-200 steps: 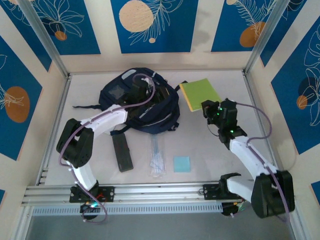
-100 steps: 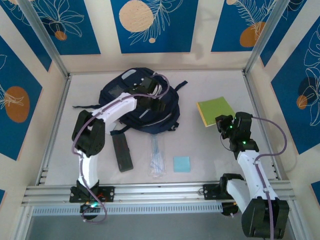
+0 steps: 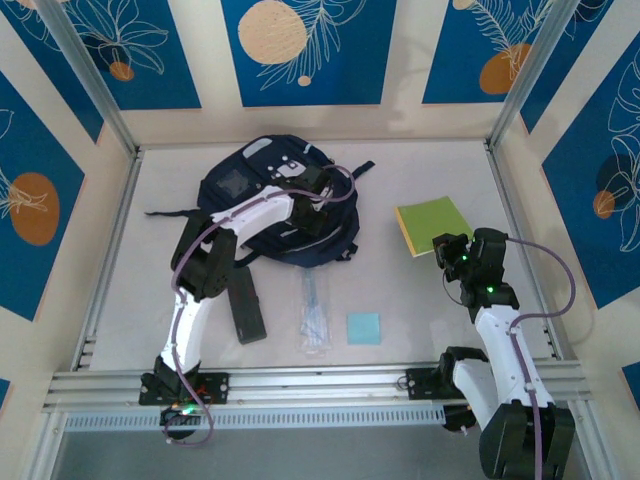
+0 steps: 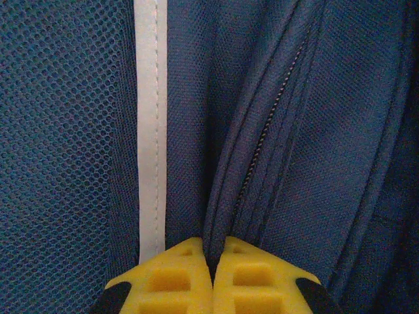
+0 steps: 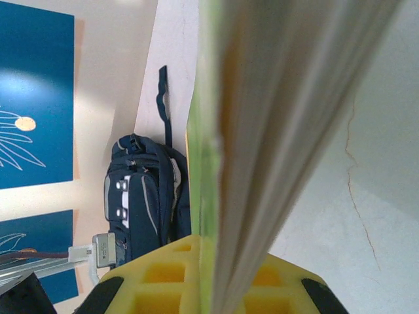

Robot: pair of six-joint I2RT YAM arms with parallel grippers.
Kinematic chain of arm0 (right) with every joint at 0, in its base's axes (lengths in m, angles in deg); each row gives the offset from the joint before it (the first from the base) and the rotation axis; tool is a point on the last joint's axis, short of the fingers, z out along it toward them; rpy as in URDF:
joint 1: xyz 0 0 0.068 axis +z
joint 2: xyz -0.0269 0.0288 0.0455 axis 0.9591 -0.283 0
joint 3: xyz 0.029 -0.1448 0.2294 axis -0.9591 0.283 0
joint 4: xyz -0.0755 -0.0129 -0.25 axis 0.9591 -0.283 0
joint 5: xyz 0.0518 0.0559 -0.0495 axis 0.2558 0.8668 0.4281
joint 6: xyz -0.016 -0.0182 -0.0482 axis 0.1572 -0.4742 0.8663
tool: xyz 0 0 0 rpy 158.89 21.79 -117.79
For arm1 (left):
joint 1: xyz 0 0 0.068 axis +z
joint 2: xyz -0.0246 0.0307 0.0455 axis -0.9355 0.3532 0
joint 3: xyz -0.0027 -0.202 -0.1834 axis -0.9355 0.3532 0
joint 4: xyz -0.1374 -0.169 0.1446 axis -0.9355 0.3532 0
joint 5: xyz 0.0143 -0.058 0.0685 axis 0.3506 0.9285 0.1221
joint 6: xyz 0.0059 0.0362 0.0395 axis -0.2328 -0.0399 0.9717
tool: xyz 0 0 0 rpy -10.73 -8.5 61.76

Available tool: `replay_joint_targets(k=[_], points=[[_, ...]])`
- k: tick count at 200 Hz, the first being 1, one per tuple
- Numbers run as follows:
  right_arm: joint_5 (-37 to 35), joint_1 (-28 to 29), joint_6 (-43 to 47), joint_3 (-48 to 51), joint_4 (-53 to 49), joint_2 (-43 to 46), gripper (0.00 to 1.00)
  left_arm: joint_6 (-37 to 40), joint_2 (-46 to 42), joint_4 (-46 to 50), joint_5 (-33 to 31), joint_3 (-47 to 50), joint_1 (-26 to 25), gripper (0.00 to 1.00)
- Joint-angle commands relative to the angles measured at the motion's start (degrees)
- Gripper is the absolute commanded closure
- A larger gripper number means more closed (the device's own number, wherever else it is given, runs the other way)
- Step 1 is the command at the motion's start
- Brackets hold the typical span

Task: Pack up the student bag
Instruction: Open the student bag at the top-center of the table.

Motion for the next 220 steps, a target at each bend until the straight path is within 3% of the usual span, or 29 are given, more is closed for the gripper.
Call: replay_joint_targets(k=[1, 66, 122, 196, 220], points=[[1.2, -0.5, 2.6, -0.6, 1.7, 1.0, 1.00, -1.2, -1.1, 3.4, 4.5, -1.9, 0.7, 1.00], [7.4, -0.6, 8.2, -4.0, -0.9, -1.7, 1.00, -11.2, -8.1, 0.8, 19.8, -12.9, 6.7, 1.00], [20.7, 3.4, 8.5, -6.7, 9.4, -11.2, 1.00, -20.1, -10.1, -7.7, 33.7, -13.1, 11.2, 1.00], [32.5, 17.1, 10.5, -23.2, 20.1, -37.4, 1.00, -22.1, -10.4, -10.5, 40.3, -14.7, 11.6, 1.00], [33.2, 20.9, 10.1, -30.4, 22.3, -47.4, 1.00, -23.2, -10.8, -11.4, 40.9, -14.6, 11.5, 1.00]])
